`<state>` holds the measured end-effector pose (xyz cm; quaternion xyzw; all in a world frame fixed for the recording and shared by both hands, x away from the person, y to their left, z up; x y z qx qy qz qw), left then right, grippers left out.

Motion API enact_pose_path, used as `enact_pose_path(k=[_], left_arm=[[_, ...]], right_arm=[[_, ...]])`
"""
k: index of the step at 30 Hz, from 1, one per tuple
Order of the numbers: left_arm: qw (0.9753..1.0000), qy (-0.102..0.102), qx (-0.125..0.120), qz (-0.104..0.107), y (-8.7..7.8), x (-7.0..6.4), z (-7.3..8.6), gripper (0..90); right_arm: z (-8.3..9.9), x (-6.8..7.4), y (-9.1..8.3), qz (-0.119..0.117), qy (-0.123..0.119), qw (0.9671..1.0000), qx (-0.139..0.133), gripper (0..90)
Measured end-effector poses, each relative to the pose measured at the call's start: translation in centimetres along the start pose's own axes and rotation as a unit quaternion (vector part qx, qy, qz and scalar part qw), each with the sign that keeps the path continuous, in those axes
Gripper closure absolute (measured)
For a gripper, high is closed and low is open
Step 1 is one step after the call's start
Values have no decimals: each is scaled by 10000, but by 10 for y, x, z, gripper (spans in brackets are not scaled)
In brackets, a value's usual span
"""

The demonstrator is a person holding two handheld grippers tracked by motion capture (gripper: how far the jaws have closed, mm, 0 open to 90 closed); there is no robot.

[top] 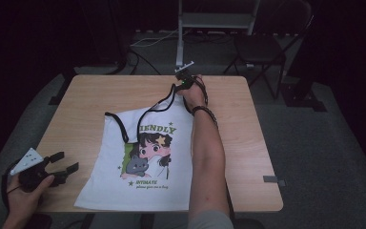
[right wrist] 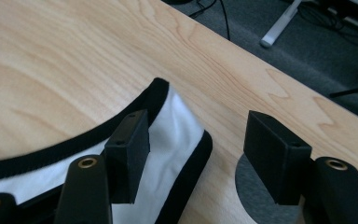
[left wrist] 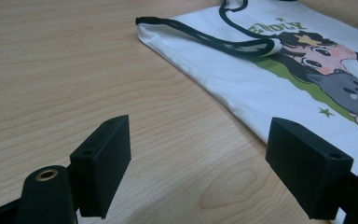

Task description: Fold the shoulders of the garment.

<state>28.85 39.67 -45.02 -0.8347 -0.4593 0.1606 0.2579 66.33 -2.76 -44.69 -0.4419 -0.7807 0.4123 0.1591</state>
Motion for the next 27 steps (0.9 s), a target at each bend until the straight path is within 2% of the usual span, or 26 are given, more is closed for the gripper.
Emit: enact_pose_path(k=[2, 6, 9, 14, 17, 20, 24, 27], left_arm=[[10000, -8, -3, -1, 0, 0, 0, 216], [10000, -3, 4, 1, 0, 0, 0, 216], [10000, 3, 16, -2, 0, 0, 0, 216], [10000, 12, 18, -11, 0, 0, 0, 216], [10000, 13, 15, -12, 0, 0, 0, 216], [10000, 22, 19, -9, 0, 0, 0, 216], [10000, 7, 12, 7, 0, 0, 0, 216], [10000, -2, -9, 8, 0, 0, 0, 216]], right_arm=[[2, -3, 4, 16, 87, 9999, 53, 393], [5, -7, 9, -157, 374, 9992, -3, 393], [4, -8, 9, -194, 331, 9993, -6, 405], [5, -8, 10, -433, 468, 9979, -66, 539], [5, -6, 8, -492, 507, 9975, -71, 664], [6, -3, 7, -533, 556, 9970, -65, 749], [4, 2, 5, -467, 456, 9979, 30, 789], [1, 7, 2, -402, 358, 9985, -12, 797]])
Point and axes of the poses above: each handheld gripper's, and its own axes: y roughly forward along the jaws, z roughly out of its underside, x roughly to its left, the point moved 3 cm from there along y, roughly forward along the jaws, and after that the axes turned 9 degrees about x, right-handed, at the moved point
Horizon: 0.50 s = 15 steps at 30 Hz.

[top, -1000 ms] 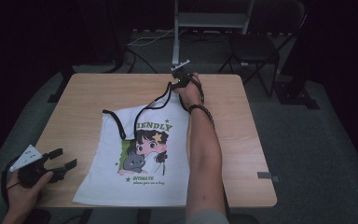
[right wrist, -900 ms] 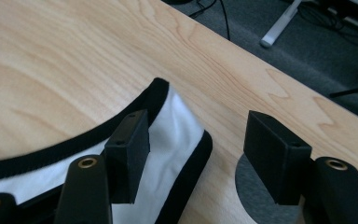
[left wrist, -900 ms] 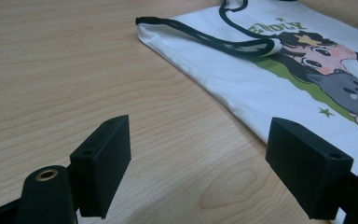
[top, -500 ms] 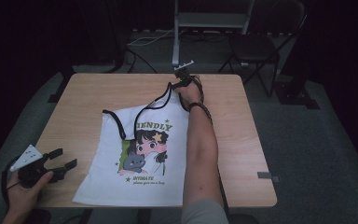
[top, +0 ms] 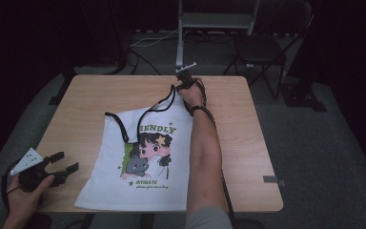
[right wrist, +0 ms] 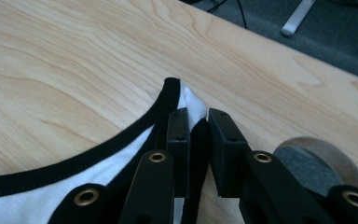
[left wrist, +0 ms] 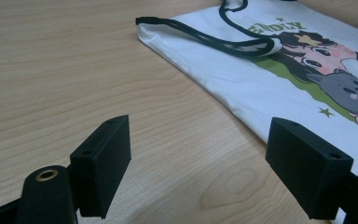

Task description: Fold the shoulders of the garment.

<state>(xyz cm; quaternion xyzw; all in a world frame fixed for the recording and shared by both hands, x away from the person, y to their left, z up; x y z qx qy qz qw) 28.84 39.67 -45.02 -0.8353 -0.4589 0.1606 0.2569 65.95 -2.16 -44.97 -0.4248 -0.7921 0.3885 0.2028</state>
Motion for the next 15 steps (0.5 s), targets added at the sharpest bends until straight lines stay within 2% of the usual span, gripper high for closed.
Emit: enact_pose_path(k=[4, 7, 15], left_arm=[[10000, 23, 22, 4, 0, 0, 0, 216], [10000, 25, 13, 5, 0, 0, 0, 216], [10000, 12, 25, 2, 1, 0, 0, 216]], right_arm=[[-3, 8, -6, 9, -151, 9999, -75, 802], [-4, 11, -9, 4, -177, 9998, -107, 803], [-1, 29, -32, 53, -593, 9979, -267, 807]])
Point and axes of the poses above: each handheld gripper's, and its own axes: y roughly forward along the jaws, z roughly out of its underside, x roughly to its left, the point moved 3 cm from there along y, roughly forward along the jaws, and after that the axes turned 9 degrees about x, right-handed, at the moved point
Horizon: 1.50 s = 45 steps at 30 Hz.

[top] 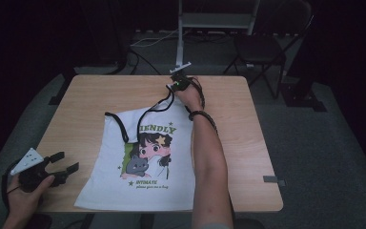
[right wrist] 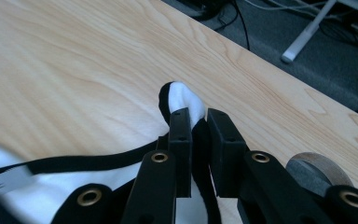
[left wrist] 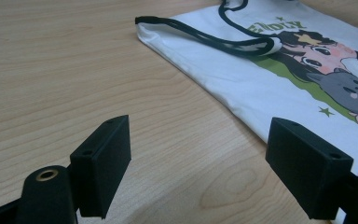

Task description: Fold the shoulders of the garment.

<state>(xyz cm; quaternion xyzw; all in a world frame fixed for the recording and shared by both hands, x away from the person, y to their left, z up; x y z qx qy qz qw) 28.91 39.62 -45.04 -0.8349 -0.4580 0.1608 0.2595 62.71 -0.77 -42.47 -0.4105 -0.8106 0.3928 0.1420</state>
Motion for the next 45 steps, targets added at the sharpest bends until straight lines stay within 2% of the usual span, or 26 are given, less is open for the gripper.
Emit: enact_pose_path(k=[8, 15, 20, 28, 33, 43, 45], left_arm=[[10000, 29, 0, -24, -1, 0, 0, 216], [10000, -13, -54, -35, -3, 0, 1, 216], [10000, -36, -78, -8, -3, 0, 2, 216], [9999, -49, -115, 9, -4, 1, 2, 216], [9999, -32, -95, 4, -4, 0, 2, 216], [10000, -8, -84, -19, -3, 0, 2, 216], [10000, 10, -66, -26, -3, 0, 2, 216]], right_arm=[[7, 16, -17, 8, -198, 9998, -92, 808], [16, 41, -31, 41, -427, 9989, -169, 806], [22, 53, -39, 69, -499, 9985, -194, 805], [33, 64, -53, 136, -560, 9979, -300, 804], [40, 72, -56, 154, -563, 9979, -274, 803], [55, 94, -63, 163, -791, 9963, -300, 802], [60, 101, -64, 183, -904, 9954, -279, 798]])
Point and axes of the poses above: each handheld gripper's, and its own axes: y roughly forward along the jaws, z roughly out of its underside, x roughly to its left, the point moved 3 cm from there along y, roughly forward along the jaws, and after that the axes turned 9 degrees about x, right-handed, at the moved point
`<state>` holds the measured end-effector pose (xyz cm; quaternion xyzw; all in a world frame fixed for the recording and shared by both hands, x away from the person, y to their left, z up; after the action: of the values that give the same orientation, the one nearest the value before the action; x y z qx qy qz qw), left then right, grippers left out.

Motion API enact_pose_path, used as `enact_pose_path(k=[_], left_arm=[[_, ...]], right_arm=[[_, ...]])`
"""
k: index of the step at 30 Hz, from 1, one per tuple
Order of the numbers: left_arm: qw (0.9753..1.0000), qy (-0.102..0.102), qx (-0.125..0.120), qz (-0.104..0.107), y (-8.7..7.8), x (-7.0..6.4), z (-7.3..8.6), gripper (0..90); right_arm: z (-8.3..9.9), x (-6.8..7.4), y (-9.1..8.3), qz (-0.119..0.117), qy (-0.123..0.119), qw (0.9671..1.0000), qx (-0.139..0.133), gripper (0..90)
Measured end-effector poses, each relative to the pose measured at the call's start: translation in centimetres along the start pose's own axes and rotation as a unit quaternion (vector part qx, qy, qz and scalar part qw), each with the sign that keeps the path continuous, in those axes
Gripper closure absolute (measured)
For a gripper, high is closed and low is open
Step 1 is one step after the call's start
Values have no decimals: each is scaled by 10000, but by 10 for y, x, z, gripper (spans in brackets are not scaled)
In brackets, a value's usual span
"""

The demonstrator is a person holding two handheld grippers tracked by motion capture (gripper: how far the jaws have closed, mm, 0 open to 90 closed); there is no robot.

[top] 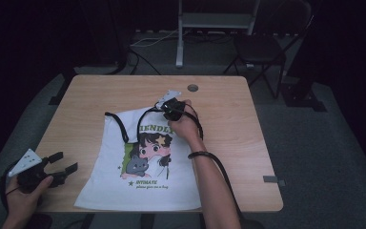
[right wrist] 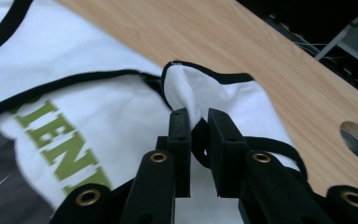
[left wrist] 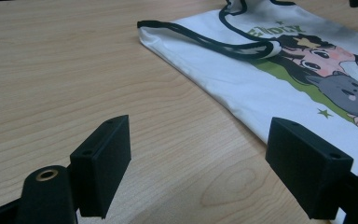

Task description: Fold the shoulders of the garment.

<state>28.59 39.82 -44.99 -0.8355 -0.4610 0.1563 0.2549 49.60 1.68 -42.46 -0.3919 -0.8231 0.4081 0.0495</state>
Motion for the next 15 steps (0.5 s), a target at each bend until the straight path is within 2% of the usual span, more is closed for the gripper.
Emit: enact_pose_path(k=[2, 15], left_arm=[[10000, 6, -5, -2, 0, 0, 0, 216], [10000, 32, 11, -30, 0, 0, 0, 216]], right_arm=[[3, 5, -1, 16, -96, 10000, 20, 797], [18, 22, -9, -60, -257, 9996, 58, 802]])
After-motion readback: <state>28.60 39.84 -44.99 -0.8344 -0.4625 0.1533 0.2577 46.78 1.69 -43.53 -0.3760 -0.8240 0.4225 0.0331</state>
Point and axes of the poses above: each handheld gripper's, and its own axes: y roughly forward along the jaws, z roughly out of its underside, x roughly to its left, the point moved 3 cm from there along y, roughly forward along the jaws, and after that the axes turned 9 degrees about x, right-handed, at the moved point
